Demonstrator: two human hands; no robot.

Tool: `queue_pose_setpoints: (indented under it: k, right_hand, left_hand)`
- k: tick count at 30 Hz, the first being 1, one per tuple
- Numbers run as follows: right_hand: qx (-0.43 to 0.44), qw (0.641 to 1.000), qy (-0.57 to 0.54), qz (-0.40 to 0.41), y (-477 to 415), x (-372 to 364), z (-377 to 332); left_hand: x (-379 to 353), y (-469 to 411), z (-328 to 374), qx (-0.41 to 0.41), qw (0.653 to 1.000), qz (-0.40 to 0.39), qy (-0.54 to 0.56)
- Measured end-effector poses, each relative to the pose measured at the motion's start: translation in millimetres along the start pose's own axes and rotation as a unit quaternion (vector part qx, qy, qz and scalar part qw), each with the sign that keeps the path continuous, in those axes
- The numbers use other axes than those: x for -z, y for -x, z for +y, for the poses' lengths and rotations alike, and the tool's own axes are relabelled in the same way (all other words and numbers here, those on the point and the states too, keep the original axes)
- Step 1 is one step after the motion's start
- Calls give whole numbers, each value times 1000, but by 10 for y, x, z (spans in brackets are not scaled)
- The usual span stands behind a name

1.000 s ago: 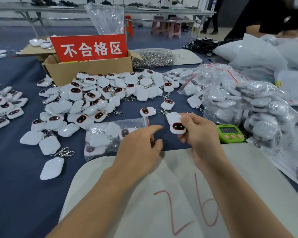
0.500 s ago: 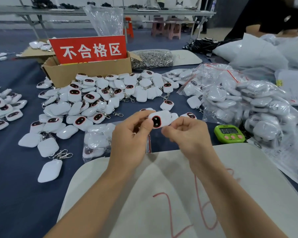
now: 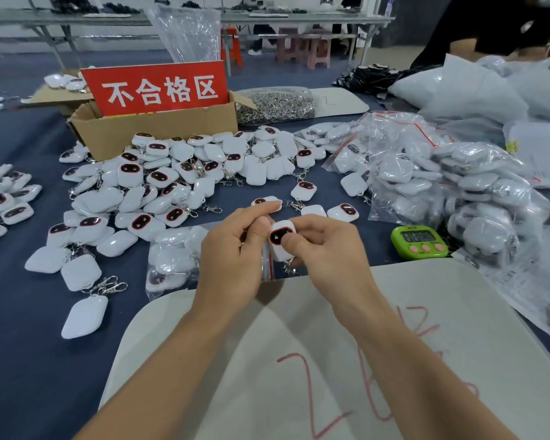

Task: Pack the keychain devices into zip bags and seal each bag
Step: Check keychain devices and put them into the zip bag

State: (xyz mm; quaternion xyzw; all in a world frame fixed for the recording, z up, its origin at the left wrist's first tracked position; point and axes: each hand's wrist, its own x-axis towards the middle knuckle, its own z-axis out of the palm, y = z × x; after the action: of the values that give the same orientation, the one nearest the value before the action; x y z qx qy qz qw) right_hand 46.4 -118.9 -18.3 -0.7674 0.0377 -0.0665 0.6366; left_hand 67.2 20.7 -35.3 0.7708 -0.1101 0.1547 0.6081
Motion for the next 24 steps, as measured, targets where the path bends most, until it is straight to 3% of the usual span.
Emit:
queue_pose_setpoints:
  k: [6,18,24]
  right_hand:
    - [-81,990,-108,26,-25,76,-34]
    - [-80,987,-142,-6,-30,83,-17]
    - [-80,991,-100,-37,-25,68,-25]
  left_hand:
    - [-31,25,20,3,1000,-10,-23]
    - [-43,22,33,31,999,-32,-26]
    - [-35,6,23,23,999,-19,-19]
